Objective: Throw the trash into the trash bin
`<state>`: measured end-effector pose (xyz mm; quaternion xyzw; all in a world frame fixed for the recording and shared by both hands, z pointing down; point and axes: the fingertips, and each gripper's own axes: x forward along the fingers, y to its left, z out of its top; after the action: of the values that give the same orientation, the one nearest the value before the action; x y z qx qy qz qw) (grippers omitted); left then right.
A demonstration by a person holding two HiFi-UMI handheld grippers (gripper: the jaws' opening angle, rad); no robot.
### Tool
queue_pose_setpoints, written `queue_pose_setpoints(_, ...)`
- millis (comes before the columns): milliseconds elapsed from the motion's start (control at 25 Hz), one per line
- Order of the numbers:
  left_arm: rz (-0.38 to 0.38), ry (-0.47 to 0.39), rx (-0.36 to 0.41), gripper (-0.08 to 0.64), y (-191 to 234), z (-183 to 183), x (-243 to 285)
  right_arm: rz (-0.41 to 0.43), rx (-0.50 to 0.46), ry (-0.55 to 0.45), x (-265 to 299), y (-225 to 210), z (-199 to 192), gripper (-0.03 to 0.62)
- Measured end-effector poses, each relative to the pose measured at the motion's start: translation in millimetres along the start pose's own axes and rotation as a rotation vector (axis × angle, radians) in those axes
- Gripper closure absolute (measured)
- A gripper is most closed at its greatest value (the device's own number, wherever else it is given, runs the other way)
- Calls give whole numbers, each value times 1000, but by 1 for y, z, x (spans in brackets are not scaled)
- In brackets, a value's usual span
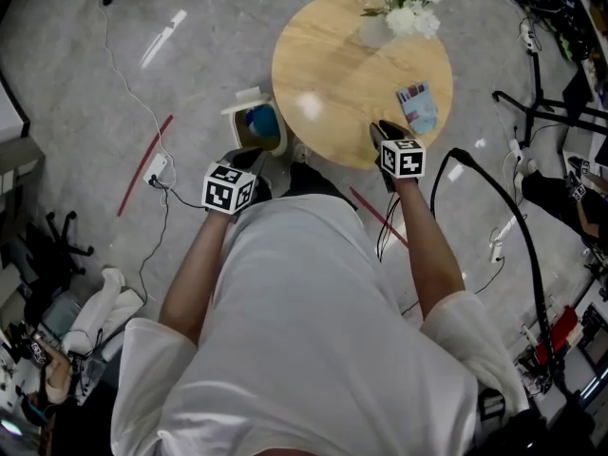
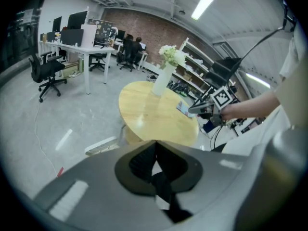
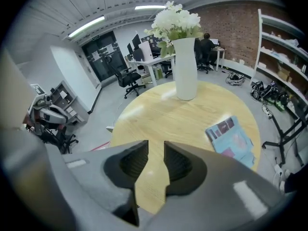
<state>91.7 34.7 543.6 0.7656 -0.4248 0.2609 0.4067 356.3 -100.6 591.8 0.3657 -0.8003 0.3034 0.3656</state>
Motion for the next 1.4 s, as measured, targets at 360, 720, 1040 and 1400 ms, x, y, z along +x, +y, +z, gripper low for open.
queue_pose_setpoints(360, 8, 16, -6, 554, -2, 10, 13, -58, 18, 12, 1, -55, 2, 479)
queue_pose_setpoints(720, 20, 31, -18, 554, -6, 17, 25, -93, 29, 38, 3, -102, 2, 474)
queue_pose_setpoints(1040, 22, 30, -17, 554, -7, 28, 33, -105, 33, 59, 11, -119, 0, 459)
queue_pose_setpoints(1400, 40, 50, -41, 555, -5, 27, 38, -146, 61, 89, 25, -154, -1, 402)
